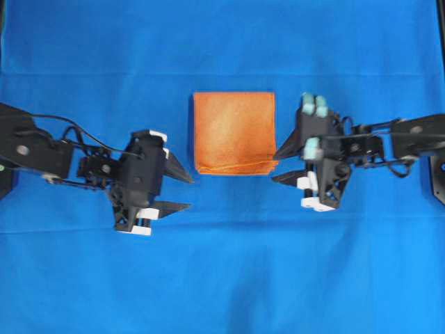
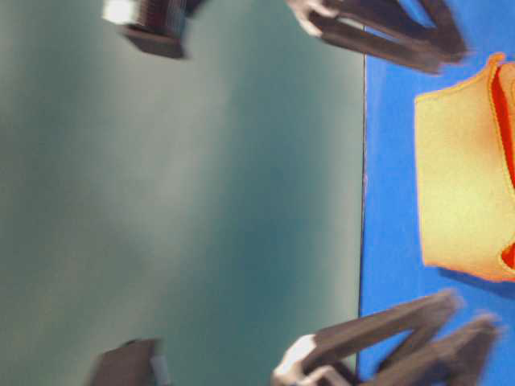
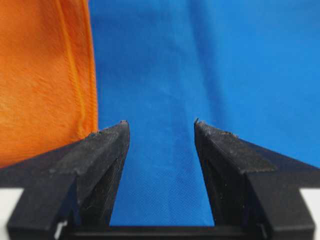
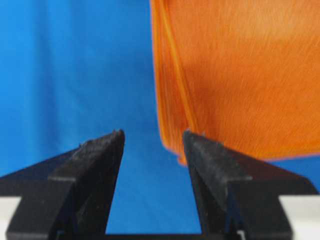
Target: Fold a vertical towel.
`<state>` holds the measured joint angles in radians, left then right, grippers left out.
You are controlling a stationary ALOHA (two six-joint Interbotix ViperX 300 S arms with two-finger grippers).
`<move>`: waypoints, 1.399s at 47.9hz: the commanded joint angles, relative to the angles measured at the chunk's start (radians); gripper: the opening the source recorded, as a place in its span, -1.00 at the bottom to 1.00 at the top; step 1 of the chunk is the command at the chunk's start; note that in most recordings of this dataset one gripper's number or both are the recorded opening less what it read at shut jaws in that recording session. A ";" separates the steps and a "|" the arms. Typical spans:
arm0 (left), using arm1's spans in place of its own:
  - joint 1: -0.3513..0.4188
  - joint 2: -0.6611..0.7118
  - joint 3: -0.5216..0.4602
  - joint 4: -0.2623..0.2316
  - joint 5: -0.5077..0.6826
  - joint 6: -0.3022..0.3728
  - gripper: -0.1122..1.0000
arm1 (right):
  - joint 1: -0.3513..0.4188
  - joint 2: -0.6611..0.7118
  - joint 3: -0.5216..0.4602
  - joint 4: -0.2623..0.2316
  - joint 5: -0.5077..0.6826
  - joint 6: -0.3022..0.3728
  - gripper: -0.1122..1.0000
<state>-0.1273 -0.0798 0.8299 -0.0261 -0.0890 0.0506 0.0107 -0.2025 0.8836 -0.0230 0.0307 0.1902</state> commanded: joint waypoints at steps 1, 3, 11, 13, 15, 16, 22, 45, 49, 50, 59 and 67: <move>-0.003 -0.098 -0.023 0.000 0.041 0.002 0.13 | 0.003 -0.100 -0.020 0.002 0.011 0.000 0.21; -0.005 -0.135 -0.023 -0.002 0.060 0.003 0.13 | 0.003 -0.137 -0.020 -0.002 0.015 -0.002 0.21; -0.003 -0.282 -0.012 0.000 0.095 0.006 0.13 | 0.005 -0.296 -0.023 -0.025 0.043 -0.006 0.21; -0.003 -0.318 -0.012 0.000 0.101 0.005 0.13 | 0.003 -0.330 -0.021 -0.031 0.051 -0.006 0.21; -0.003 -0.359 -0.012 -0.002 0.109 0.005 0.13 | 0.003 -0.364 -0.021 -0.037 0.064 -0.008 0.21; -0.003 -0.377 -0.012 0.000 0.112 0.005 0.13 | 0.003 -0.380 -0.023 -0.041 0.071 -0.008 0.21; -0.003 -0.499 -0.002 -0.002 0.126 0.006 0.13 | 0.003 -0.479 -0.023 -0.061 0.126 -0.008 0.20; 0.003 -0.894 0.086 0.000 0.295 0.017 0.13 | 0.003 -0.847 -0.006 -0.133 0.365 -0.008 0.20; 0.003 -0.959 0.104 0.000 0.331 0.017 0.13 | 0.003 -0.897 0.017 -0.140 0.380 -0.008 0.20; 0.003 -0.971 0.110 0.000 0.337 0.017 0.13 | 0.003 -0.910 0.025 -0.143 0.383 -0.008 0.20; 0.008 -1.115 0.190 0.000 0.377 0.018 0.13 | -0.003 -1.037 0.115 -0.153 0.390 -0.005 0.20; 0.023 -1.259 0.295 0.000 0.380 0.017 0.13 | -0.015 -1.126 0.195 -0.150 0.390 0.003 0.20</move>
<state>-0.1150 -1.2901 1.0999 -0.0261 0.2915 0.0675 0.0046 -1.3100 1.0677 -0.1733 0.4249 0.1917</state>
